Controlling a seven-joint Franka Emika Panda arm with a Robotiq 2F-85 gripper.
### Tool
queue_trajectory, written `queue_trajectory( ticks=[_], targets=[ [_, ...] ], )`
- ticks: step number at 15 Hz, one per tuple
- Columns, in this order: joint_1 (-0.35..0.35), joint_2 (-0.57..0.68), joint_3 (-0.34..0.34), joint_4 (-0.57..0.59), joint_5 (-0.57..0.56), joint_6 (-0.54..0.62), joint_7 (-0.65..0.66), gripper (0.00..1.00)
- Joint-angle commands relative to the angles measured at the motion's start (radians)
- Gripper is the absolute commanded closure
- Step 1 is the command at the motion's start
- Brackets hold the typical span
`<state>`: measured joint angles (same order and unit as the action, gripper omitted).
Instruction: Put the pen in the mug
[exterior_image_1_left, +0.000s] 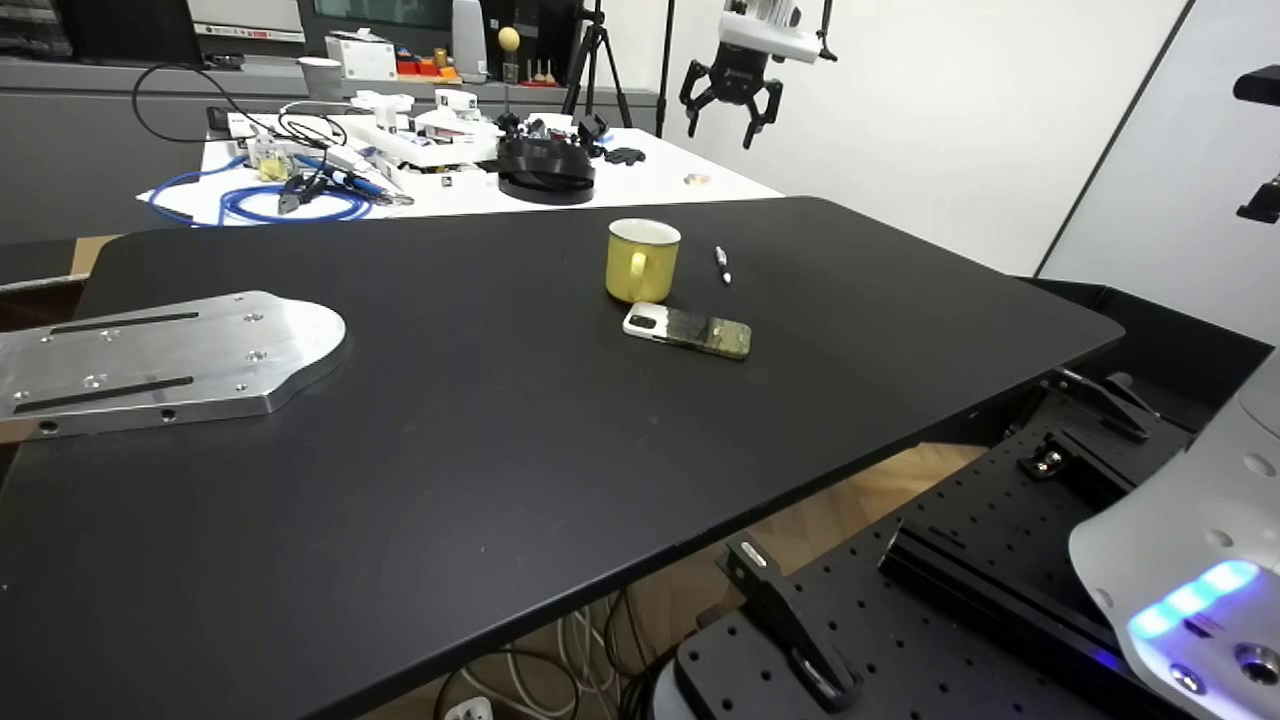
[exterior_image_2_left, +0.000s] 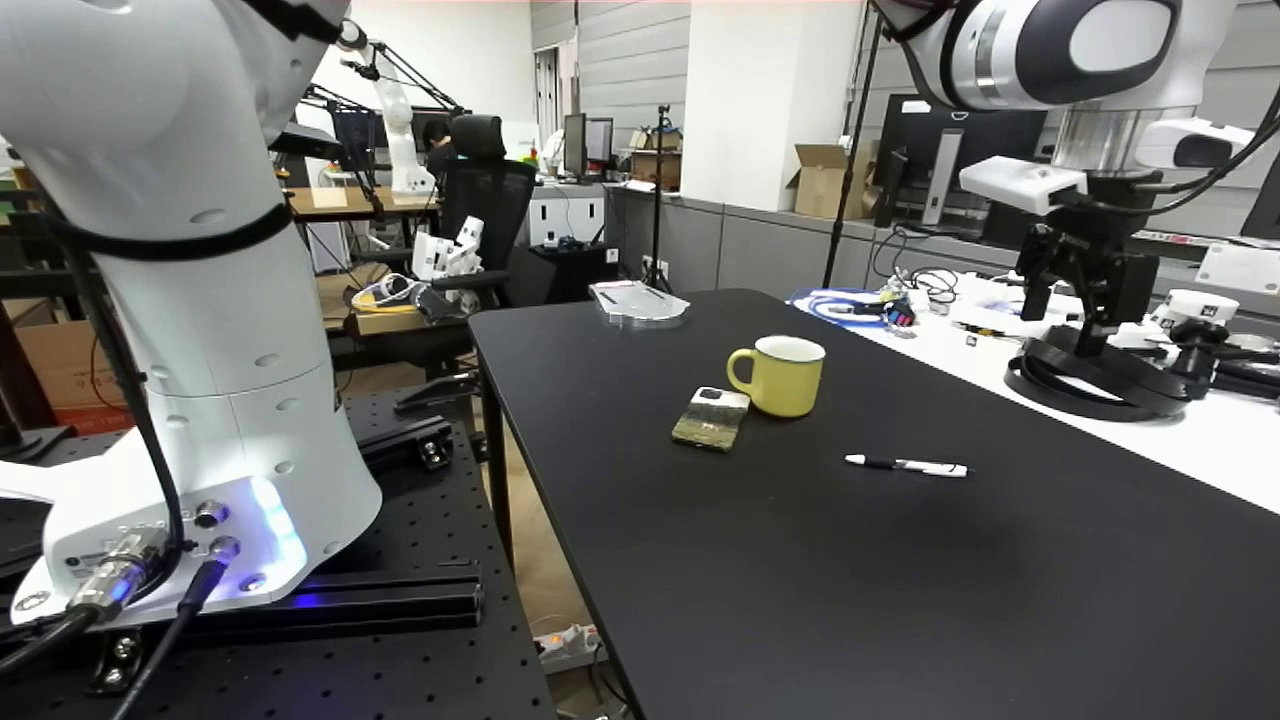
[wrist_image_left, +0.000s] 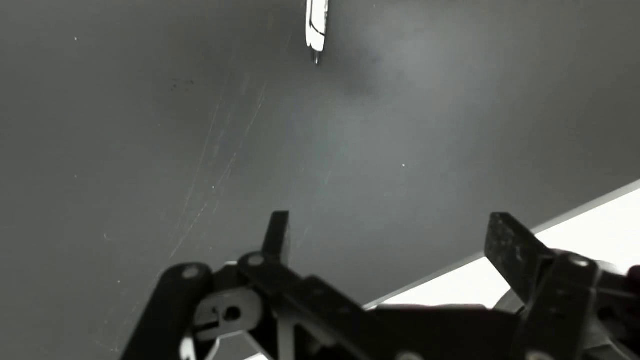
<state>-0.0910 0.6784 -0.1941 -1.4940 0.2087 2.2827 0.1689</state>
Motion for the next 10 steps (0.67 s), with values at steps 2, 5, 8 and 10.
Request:
queue_trajectory(
  ticks=[2, 5, 8, 10],
  targets=[
    [-0.005, -0.061, 0.015, -0.114, -0.05, 0.003, 0.061, 0.0],
    [-0.024, -0.024, 0.036, -0.084, -0.048, 0.0, 0.02, 0.0],
    [-0.032, -0.049, 0.055, -0.127, -0.043, 0.0, -0.003, 0.0],
    [-0.033, -0.058, 0.058, -0.135, -0.042, 0.0, -0.005, 0.0]
  ],
)
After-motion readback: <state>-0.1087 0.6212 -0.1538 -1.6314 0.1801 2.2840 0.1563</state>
